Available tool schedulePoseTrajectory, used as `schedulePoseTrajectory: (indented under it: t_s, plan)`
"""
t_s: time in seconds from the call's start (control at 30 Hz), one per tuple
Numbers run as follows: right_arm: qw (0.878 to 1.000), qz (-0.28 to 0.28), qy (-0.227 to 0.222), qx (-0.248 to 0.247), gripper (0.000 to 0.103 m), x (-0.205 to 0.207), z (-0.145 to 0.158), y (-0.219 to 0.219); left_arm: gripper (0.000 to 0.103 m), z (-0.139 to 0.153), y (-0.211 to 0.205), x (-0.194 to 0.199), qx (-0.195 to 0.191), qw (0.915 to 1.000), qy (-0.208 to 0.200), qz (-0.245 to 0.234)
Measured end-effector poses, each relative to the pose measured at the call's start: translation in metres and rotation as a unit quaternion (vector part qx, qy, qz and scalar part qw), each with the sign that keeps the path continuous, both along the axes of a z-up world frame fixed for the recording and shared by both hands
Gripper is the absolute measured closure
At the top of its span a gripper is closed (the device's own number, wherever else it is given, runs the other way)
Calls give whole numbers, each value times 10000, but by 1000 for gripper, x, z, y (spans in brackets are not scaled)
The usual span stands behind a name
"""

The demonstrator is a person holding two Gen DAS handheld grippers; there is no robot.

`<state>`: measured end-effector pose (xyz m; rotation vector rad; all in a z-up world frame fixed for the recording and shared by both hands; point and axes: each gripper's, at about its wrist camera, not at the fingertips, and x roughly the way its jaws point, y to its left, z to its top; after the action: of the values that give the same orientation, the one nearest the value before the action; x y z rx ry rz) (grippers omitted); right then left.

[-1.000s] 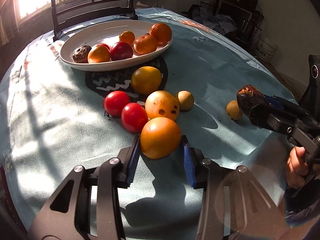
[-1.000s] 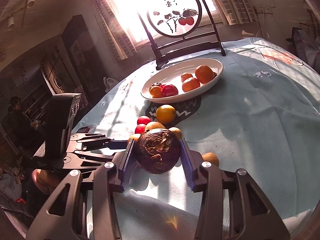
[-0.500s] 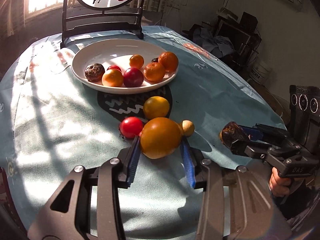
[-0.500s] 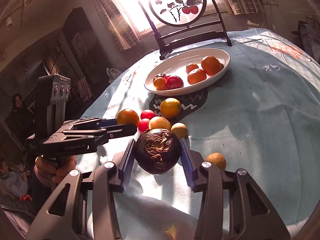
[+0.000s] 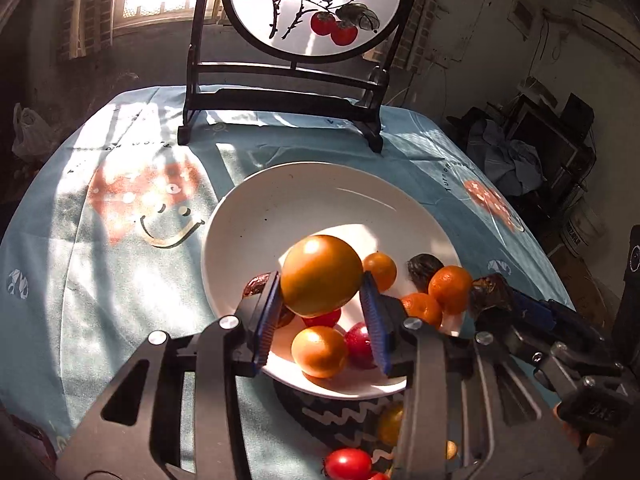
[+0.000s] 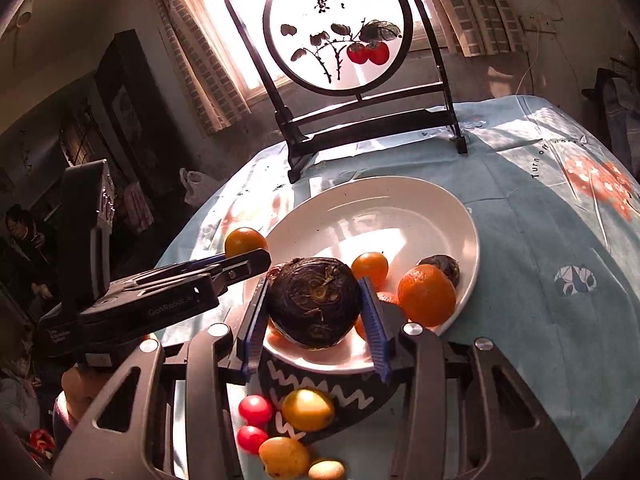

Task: Organize fruits
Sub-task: 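Release the tea cake and the orange into the plate with both tools, then move the right tool to a small yellow-brown fruit and close around it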

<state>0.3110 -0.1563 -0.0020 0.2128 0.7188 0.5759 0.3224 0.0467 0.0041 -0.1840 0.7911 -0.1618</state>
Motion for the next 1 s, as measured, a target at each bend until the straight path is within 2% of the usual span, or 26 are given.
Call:
schedulePoseTrajectory:
  t_s: [0.2,0.4,0.43,0.5,0.57,0.7,0.93,1.0]
  plan:
    - [9994,49,306,-147,59,33,-23,13,63,-19,3,25,187,9995,253,28]
    - [9988,50,396,-298,58,43,-29,20,61,-23,1,29,363,9990,271,33]
    - [9987,35,408,-314,57,43,-30,19,56,-23,1,28,404,9989,247,57]
    - [9986,95,450,-279,56,39,-26,16,15,-16,2,21,601,9978,54,275]
    - [9990,143,419,-87,53,31,-19,9,13,-6,4,10,735,9958,-211,494]
    - [9999,28,159,35,49,7,-12,-4,9,4,10,-13,685,9948,-382,651]
    - [9997,-148,158,96,49,-28,-21,-26,7,-2,15,-41,891,9908,-435,918]
    - [9996,-208,148,89,45,-36,-22,-32,7,-6,16,-47,916,9906,-398,939]
